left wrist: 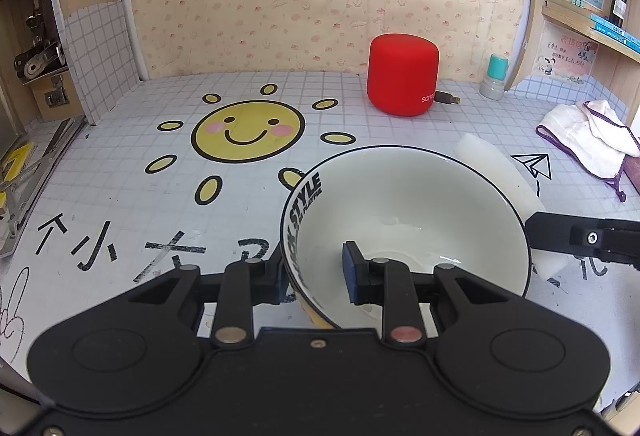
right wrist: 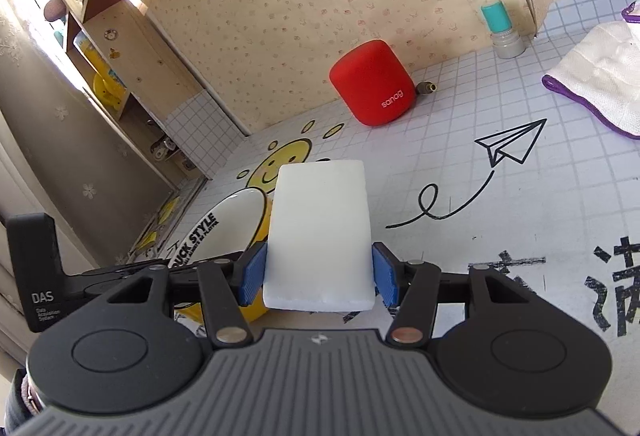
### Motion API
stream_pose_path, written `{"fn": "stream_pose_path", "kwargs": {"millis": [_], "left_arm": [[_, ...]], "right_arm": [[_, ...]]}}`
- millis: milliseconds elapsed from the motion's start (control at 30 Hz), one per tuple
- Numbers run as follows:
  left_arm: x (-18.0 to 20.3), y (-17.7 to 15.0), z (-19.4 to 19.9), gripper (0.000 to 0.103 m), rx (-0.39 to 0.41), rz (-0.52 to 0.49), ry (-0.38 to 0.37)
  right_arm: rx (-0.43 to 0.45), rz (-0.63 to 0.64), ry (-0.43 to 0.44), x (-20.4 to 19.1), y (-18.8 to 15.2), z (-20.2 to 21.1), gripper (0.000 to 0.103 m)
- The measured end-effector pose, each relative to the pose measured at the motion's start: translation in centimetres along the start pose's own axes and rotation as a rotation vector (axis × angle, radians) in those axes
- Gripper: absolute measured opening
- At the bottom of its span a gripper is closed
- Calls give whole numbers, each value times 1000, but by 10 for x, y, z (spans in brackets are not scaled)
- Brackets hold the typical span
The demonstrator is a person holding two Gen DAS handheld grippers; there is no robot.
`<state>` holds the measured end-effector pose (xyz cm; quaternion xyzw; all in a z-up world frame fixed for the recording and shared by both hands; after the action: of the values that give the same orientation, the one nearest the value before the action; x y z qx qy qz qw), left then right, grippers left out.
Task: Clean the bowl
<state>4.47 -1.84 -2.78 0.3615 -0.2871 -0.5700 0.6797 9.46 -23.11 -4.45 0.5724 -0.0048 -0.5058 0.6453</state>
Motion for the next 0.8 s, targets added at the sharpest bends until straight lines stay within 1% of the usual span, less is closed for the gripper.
{"fn": "stream_pose_path", "kwargs": {"millis": [133,267,367,500,533,667,733,800], "left_arm": [[-1,1,-2,29,-1,6,-1],[-2,2,-4,29,1,7,-6],[-3,4,-7,30,3,18,-12],[-2,6,-10,32,5,18,-12],[-2,7,-11,33,5,18,-13],[-3,10,-15,33,3,28,-24],[-4,11,-16,33,0,33,-30],[-5,13,-18,34,-2,36,-36]], "right_arm": [[-6,24,3,-3,3,-6,58],[2,-36,45,6,11,-5,58],[-16,-54,62,9,12,-7,58],[-22,-23,38,6,14,-13,58],[-20,-7,30,4,16,-14,58],[-25,134,-17,-7,19,-20,58],[-33,186,-27,-9,21,-24,58],[-36,275,-51,-13,23,-26,58]]}}
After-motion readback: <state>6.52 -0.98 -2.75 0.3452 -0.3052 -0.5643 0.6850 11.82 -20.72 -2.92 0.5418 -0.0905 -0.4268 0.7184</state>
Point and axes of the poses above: each gripper's, at about its wrist camera, not at the fingertips, and z roughly against the way its jaws point, x to its right, y to its top, the point moved 3 cm from there along -z, roughly the way its jaws point, and after that the axes turned 9 degrees about x, right-handed, at the moved point
